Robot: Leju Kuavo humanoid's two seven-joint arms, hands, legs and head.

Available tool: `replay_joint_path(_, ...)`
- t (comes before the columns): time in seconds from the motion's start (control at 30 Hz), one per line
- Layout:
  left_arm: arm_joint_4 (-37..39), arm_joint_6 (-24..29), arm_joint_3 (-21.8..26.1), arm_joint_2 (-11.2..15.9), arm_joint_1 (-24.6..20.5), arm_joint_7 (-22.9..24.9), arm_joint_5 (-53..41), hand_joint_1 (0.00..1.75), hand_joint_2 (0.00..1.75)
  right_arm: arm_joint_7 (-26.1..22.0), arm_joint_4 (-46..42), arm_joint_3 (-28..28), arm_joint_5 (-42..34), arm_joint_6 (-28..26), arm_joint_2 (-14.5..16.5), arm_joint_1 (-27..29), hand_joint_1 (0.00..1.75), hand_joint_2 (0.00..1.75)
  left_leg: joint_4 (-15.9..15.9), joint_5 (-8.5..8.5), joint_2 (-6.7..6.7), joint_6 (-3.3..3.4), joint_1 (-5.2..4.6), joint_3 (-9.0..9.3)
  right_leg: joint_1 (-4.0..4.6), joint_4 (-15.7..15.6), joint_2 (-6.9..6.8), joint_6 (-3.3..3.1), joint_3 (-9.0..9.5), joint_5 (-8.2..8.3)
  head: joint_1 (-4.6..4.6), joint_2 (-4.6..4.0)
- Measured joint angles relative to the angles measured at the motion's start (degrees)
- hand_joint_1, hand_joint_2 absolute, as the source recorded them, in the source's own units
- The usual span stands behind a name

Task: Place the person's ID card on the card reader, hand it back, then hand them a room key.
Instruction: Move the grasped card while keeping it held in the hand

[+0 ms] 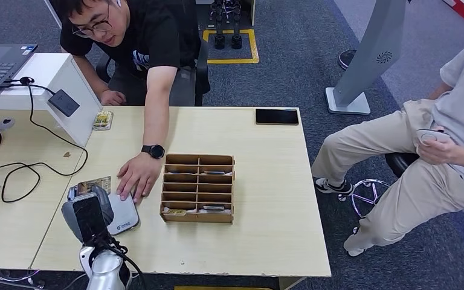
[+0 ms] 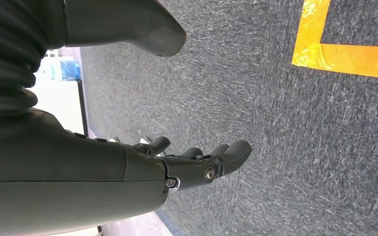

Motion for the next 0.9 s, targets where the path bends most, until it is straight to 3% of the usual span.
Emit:
replay_joint_path(0.17,-1.55,-0.02,-1.64,0.08,-1.24,-3.12,-3.76,1.75,1.75,-0.01,0.02,0.01,0.12,0.07,-0.02,-0.06,0.0,1.75,0.0,0.0,0.0,0.0,0.0,-0.01,0.0,0.0,0.02,0.0,-0.01,0.0,0.0,0.0)
replay_joint_path(0.33,-2.0,-0.02,-2.07,0.04,-1.66,-3.12,-9.17,1.75,1.75,-0.01,0.02,0.01,0.15,0.25,-0.02,-0.1,0.0,1.75,0.0,0.0,0.02,0.0,0.0,-0.01,0.0,0.0,0.04,0.0,-0.02,0.0,0.01,0.0)
replay_joint_path(0.9,-2.05,-0.02,-2.03,-0.14,-1.66,-3.71,-14.15,1.75,1.75,-0.01,0.02,0.01,0.17,0.45,-0.02,-0.36,0.0,1.75,0.0,0.0,0.04,0.0,0.0,-0.03,0.0,0.0,0.07,0.0,-0.04,0.0,0.01,0.0)
